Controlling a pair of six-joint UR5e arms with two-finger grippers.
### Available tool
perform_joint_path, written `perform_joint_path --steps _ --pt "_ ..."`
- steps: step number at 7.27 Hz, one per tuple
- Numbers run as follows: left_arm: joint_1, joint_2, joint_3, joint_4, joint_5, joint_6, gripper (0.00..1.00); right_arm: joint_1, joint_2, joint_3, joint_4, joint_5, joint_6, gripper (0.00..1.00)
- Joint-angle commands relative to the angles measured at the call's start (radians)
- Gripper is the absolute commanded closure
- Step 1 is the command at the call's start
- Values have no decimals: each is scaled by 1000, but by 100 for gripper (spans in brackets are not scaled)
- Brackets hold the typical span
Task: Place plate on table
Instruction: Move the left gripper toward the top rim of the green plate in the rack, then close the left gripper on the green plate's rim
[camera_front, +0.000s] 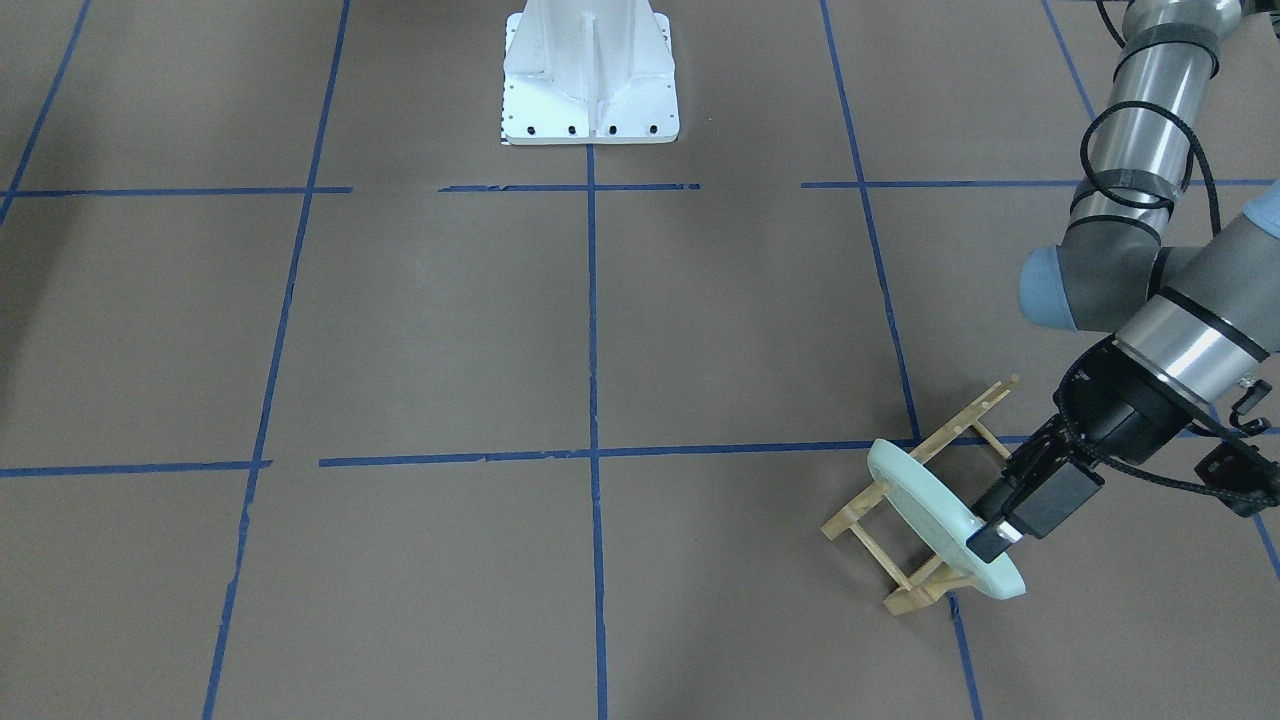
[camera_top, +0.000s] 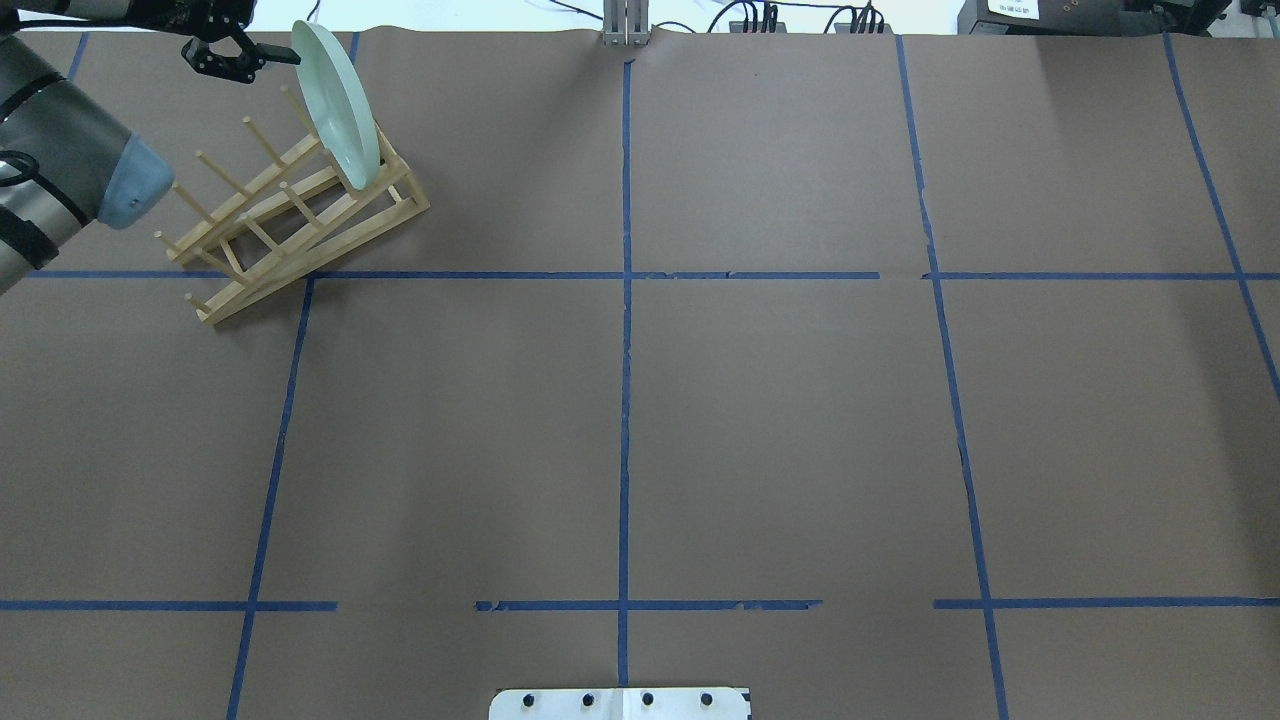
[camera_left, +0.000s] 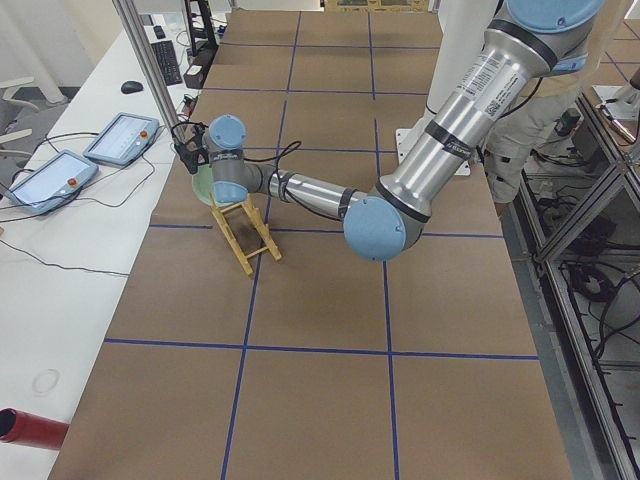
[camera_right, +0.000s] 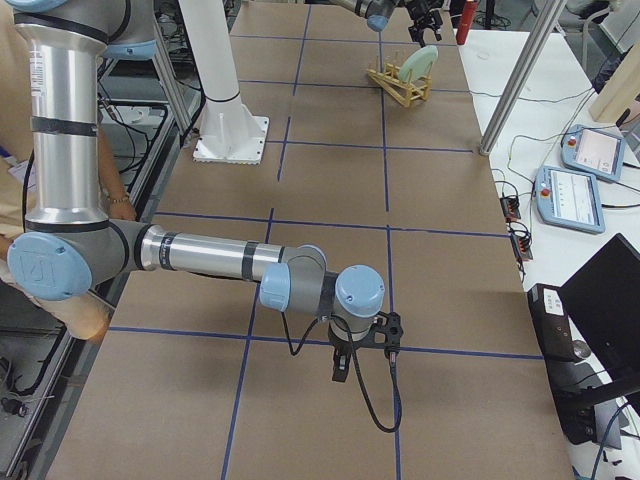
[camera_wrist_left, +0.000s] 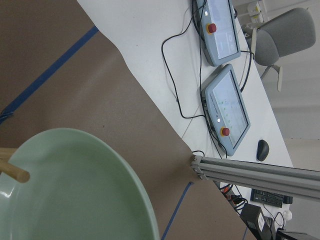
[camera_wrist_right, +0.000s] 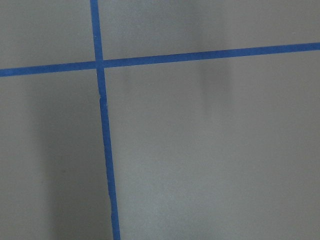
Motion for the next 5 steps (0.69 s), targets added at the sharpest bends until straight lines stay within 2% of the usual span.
perform_joint_path --steps 1,2,3,5 --pt "7 0 0 0 3 0 26 0 0 1 0 0 0 0" --pt "9 2 1 0 3 2 36 0 0 -1 0 0 0 0" --pt "13 2 0 0 3 5 54 0 0 -1 0 0 0 0" --pt "22 5 0 3 3 11 100 0 0 1 0 0 0 0"
